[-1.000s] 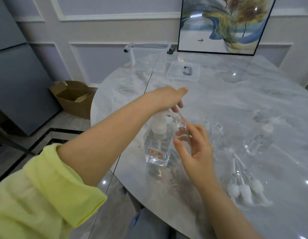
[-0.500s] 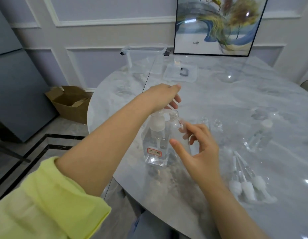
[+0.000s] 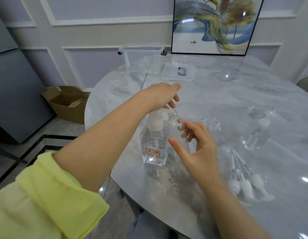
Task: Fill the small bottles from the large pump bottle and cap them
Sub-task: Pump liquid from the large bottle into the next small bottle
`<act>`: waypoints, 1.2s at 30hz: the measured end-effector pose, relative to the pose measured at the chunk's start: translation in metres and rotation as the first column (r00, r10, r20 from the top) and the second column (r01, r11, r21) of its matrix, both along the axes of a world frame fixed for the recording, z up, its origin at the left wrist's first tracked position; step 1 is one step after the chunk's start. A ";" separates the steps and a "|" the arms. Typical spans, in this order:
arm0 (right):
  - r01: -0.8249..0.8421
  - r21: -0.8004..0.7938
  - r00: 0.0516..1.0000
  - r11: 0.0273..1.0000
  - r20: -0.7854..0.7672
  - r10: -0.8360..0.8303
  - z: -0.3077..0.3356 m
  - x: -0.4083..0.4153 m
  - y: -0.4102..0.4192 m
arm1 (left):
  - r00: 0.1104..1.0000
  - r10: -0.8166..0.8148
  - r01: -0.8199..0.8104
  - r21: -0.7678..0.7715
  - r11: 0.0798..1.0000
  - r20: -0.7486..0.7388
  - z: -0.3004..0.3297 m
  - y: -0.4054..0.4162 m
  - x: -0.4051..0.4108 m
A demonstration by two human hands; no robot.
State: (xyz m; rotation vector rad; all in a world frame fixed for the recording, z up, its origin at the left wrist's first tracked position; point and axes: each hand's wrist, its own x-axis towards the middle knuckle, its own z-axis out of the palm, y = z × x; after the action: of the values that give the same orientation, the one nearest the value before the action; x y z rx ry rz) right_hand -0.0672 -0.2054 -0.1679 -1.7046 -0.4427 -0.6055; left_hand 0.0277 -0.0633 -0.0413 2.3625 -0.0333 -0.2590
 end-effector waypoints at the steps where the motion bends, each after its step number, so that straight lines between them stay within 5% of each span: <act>1: 0.001 -0.003 1.000 1.000 0.001 -0.001 0.000 0.000 0.000 | 1.000 -0.006 0.006 0.002 1.000 -0.021 -0.001 0.000 0.000; 36: -0.039 0.022 0.999 0.999 -0.026 0.040 0.008 -0.005 -0.001 | 0.997 -0.044 0.049 0.088 0.995 -0.059 0.011 -0.003 -0.008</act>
State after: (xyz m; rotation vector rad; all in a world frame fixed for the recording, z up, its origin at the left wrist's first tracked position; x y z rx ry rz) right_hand -0.0726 -0.2067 -0.1601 -1.6772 -0.4489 -0.5570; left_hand 0.0199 -0.0664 -0.0308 2.4445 -0.0501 -0.3564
